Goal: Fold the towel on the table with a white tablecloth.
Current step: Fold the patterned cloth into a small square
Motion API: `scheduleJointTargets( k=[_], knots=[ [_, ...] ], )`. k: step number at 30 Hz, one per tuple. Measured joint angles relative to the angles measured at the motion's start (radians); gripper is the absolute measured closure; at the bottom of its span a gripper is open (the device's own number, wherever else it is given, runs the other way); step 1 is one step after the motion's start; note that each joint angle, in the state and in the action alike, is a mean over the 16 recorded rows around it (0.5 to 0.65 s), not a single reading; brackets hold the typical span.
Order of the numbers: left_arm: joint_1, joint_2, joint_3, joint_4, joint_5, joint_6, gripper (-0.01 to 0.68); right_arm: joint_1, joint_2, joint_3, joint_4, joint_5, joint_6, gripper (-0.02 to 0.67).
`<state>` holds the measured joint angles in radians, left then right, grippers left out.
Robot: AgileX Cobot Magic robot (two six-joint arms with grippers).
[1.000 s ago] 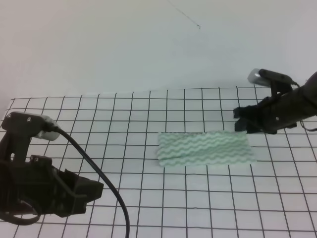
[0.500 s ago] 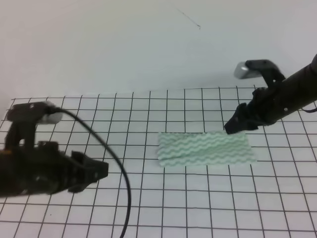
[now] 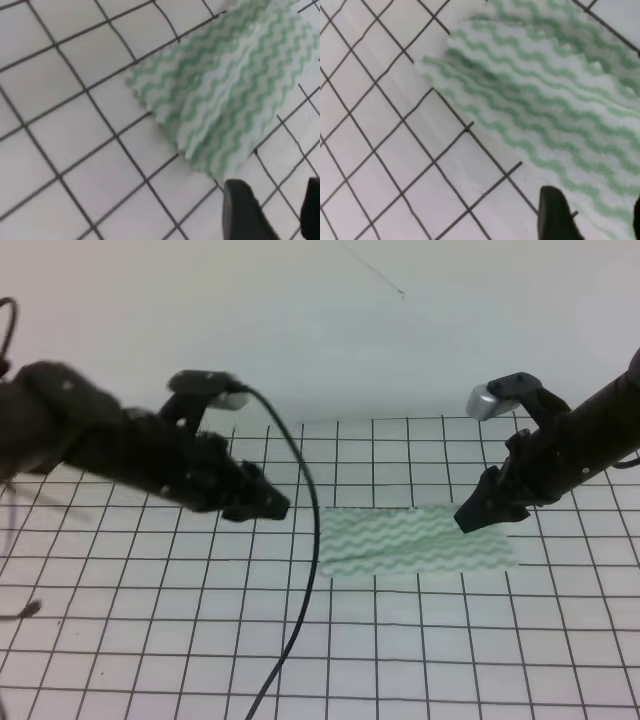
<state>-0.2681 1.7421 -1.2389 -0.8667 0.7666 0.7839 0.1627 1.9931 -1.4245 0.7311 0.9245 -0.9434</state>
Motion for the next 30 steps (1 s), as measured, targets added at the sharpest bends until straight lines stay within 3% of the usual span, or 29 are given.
scheduleJointTargets(
  k=[8,14,30],
  knots=[
    [-0.001,0.296,-0.330,0.006,0.173,0.041,0.424,0.000,-0.001,0.000,-0.009,0.018,-0.002,0.312],
    [-0.015,0.449,-0.498,0.040,0.273,0.023,0.424,0.000,-0.001,0.000,-0.010,0.025,-0.003,0.312],
    [-0.095,0.556,-0.612,0.083,0.317,-0.027,0.424,0.000,-0.001,0.000,-0.010,0.027,-0.005,0.313]
  ],
)
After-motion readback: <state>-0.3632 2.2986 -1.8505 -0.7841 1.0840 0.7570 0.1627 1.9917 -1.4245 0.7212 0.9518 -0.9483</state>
